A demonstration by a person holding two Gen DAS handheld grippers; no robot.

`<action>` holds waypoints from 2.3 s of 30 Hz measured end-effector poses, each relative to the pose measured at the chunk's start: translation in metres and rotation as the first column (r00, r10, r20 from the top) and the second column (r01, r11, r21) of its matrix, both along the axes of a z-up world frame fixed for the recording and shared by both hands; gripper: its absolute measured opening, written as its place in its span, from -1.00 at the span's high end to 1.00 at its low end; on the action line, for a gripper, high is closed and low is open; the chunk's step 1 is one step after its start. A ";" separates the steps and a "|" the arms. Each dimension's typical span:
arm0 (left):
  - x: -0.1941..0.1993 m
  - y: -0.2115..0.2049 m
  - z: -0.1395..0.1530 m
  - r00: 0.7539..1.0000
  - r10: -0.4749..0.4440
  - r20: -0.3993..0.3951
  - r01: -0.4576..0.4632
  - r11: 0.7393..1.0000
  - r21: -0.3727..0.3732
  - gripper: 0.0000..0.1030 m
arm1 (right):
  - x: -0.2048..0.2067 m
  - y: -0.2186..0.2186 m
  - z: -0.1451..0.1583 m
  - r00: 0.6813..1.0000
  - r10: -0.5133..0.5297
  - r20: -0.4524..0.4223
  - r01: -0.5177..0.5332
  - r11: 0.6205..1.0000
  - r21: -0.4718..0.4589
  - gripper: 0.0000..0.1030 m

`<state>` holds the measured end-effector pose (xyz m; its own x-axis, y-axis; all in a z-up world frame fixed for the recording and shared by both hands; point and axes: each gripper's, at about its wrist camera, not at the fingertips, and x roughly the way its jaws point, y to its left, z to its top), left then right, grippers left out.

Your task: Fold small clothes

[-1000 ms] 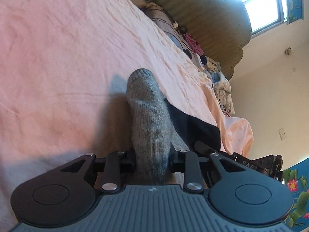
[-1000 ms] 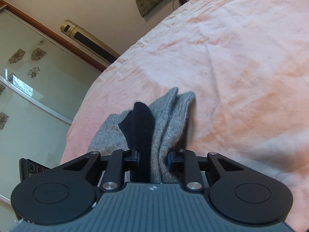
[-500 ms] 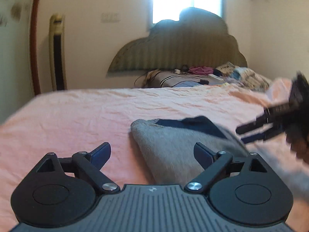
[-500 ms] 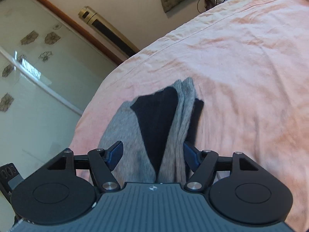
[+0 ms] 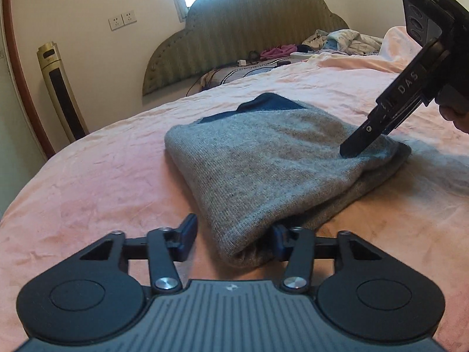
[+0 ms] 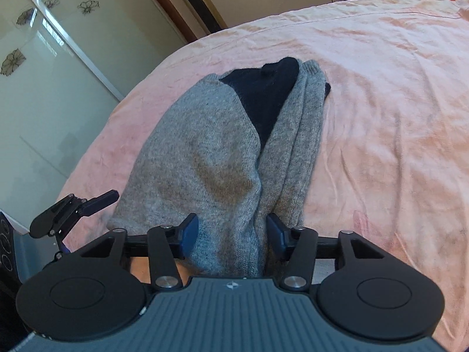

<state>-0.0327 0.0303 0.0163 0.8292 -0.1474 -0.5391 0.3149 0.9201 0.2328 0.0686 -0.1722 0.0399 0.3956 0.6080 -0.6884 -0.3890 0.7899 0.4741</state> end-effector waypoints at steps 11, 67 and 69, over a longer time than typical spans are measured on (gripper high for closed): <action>0.000 0.025 -0.004 0.997 0.049 -0.055 -0.054 0.994 -0.090 0.80 | -0.008 -0.024 -0.004 0.999 -0.004 -0.036 0.006 0.998 0.058 0.46; 0.085 0.085 -0.019 0.842 -0.171 -0.511 -0.322 0.599 -0.733 0.78 | 0.020 -0.035 -0.024 0.973 -0.111 -0.202 0.153 0.966 0.206 0.57; 0.067 0.087 -0.003 0.863 -0.162 -0.479 -0.273 0.648 -0.711 0.78 | 0.006 -0.036 -0.015 0.983 -0.086 -0.163 0.116 0.977 0.181 0.57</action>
